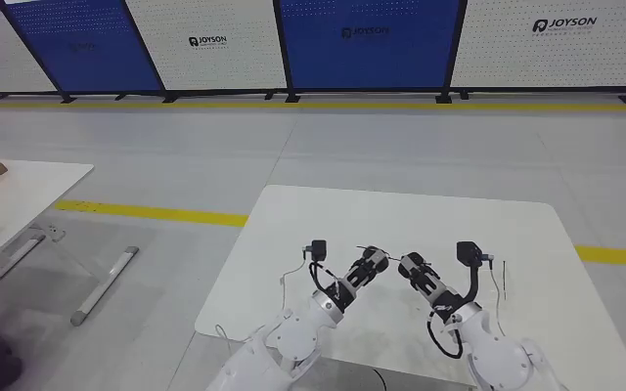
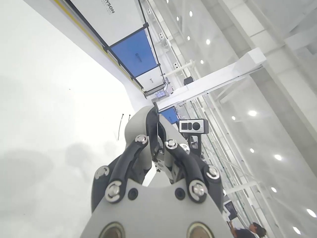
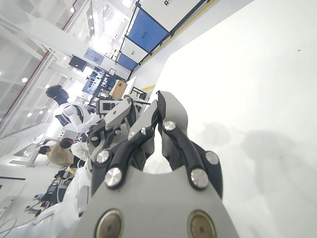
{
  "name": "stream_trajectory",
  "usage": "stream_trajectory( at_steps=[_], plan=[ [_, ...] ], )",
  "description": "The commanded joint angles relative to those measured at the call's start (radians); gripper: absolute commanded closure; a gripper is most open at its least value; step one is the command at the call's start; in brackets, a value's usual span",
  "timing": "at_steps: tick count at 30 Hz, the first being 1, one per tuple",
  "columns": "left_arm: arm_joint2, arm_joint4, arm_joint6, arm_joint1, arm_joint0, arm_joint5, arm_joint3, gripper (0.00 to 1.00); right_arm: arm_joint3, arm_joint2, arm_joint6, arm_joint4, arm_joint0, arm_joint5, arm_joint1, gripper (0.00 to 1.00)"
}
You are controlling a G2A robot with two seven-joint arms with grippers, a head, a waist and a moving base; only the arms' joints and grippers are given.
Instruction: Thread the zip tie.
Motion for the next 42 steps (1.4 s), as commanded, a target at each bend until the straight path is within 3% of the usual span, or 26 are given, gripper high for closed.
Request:
stream_trajectory(
  at_steps=[1,8,15,18,24,28,30,40,42],
  plan=[
    [0.001,0.01,0.006,-0.001,0.001,0.0,0.003,1.0,0.0,-0.001,-0.002,-0.003,-0.001,0.003,0.0,1.0],
    [0.004,0.056,0.028,-0.003,-0.001,0.009,0.013,0.98,0.0,-0.003,-0.018,-0.014,-0.002,0.011,-0.001,1.0],
    [0.018,0.104,0.06,-0.008,-0.002,0.022,0.019,0.75,0.002,-0.004,-0.024,-0.023,-0.004,0.013,-0.002,1.0],
    [0.022,0.12,0.071,-0.01,-0.005,0.03,0.023,0.72,0.002,-0.005,-0.026,-0.034,-0.005,0.013,-0.002,1.0],
    [0.033,0.157,0.086,-0.015,-0.012,0.052,0.036,0.77,0.002,-0.007,-0.027,-0.049,-0.007,0.005,-0.001,1.0],
    [0.045,0.166,0.085,-0.02,-0.019,0.063,0.046,0.84,0.001,-0.008,-0.03,-0.055,-0.009,0.001,-0.002,1.0],
    [0.048,0.167,0.084,-0.021,-0.023,0.066,0.05,0.92,0.001,-0.007,-0.033,-0.054,-0.01,-0.001,-0.002,1.0],
    [0.056,0.167,0.083,-0.03,-0.036,0.083,0.067,0.87,0.0,-0.005,-0.038,-0.053,-0.015,-0.008,-0.002,1.0],
    [0.058,0.169,0.08,-0.031,-0.038,0.088,0.069,0.96,0.0,-0.004,-0.039,-0.054,-0.016,-0.009,-0.003,1.0]
  ],
)
